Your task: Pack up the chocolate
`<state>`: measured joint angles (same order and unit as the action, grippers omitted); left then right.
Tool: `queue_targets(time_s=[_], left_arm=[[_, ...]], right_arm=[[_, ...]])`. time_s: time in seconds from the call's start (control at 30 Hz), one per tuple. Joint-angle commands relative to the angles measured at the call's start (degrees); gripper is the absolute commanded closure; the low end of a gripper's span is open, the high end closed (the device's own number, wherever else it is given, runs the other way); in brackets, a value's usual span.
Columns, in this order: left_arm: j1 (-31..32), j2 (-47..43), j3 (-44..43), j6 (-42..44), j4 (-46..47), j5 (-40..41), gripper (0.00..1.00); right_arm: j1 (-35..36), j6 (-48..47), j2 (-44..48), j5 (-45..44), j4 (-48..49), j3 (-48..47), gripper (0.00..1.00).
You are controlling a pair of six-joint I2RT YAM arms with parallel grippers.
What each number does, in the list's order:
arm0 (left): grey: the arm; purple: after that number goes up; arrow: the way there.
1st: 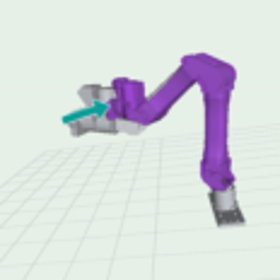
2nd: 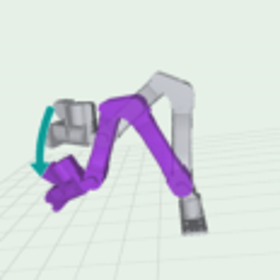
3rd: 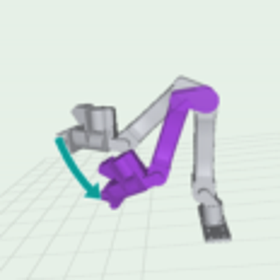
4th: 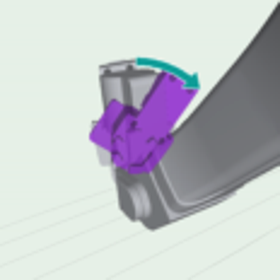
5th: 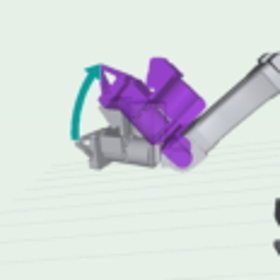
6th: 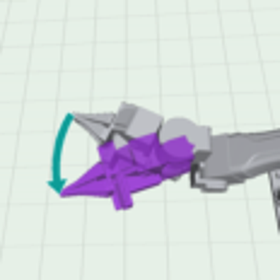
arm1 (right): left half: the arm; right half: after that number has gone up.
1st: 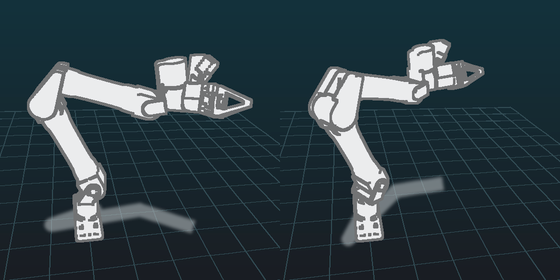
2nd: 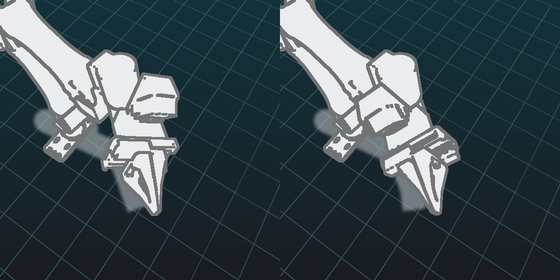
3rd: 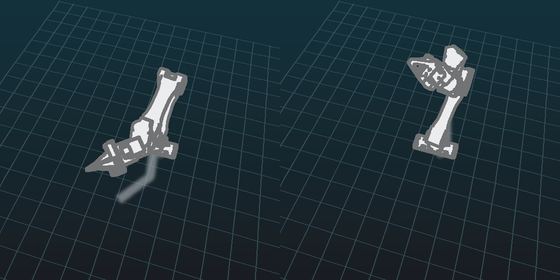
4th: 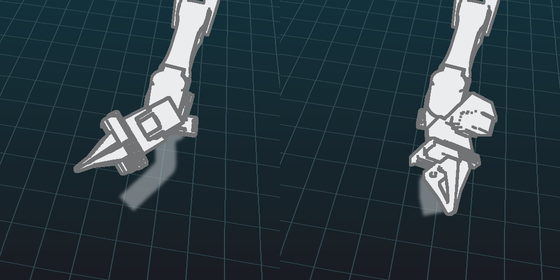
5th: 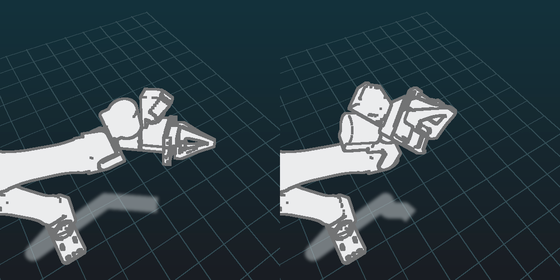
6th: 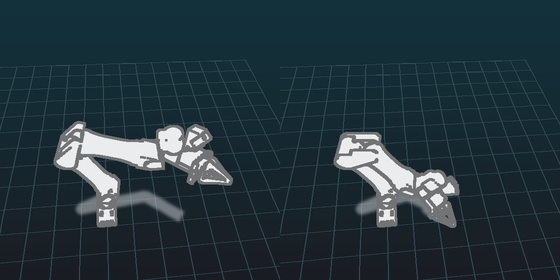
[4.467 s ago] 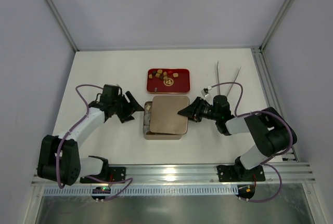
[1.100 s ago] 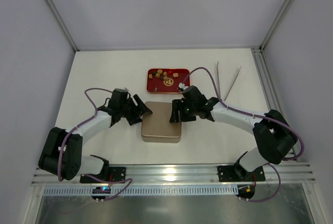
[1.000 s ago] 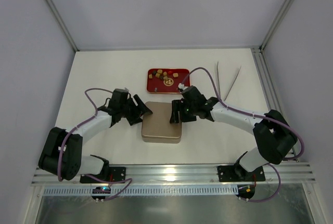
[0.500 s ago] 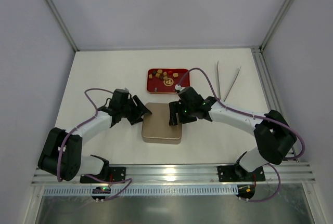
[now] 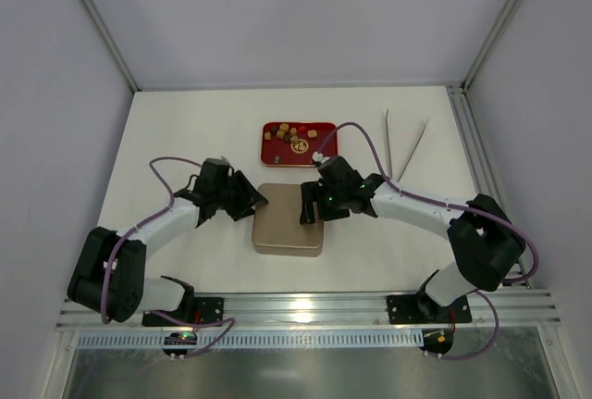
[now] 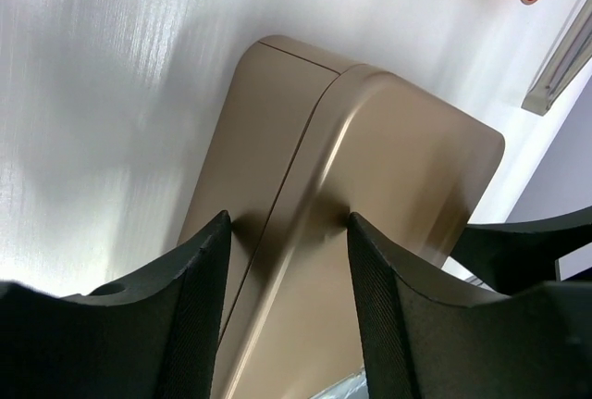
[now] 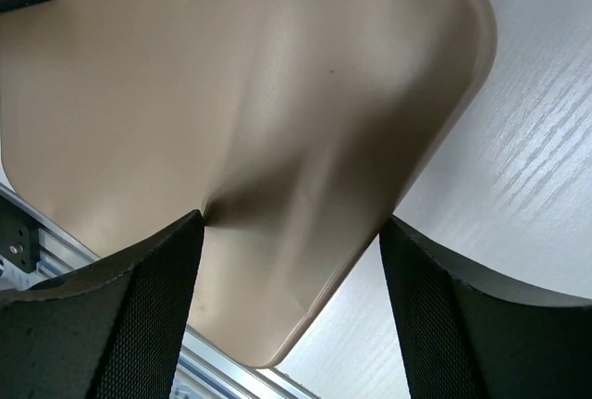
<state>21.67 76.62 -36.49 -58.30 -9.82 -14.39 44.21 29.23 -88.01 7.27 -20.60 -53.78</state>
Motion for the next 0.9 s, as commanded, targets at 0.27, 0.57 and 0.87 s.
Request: queue_targets(time_s=[0.27,0.57,0.87], left_arm=[[1.09,1.52,4.76,-0.5,-3.53,3.32,0.53],[1.8,1.34,5.38,-0.85,-3.71,3.67,0.55],[2.76,0.99,5.38,-1.02,-3.89,3.76,0.55]], right_arm=[[-3.77,2.84,-1.11,6.61,12.33,6.23,0.25],[-6.67,4.43,-2.7,9.78,17.08,9.65,0.35],[-8.96,5.75,-2.78,12.24,19.9,12.21,0.52]])
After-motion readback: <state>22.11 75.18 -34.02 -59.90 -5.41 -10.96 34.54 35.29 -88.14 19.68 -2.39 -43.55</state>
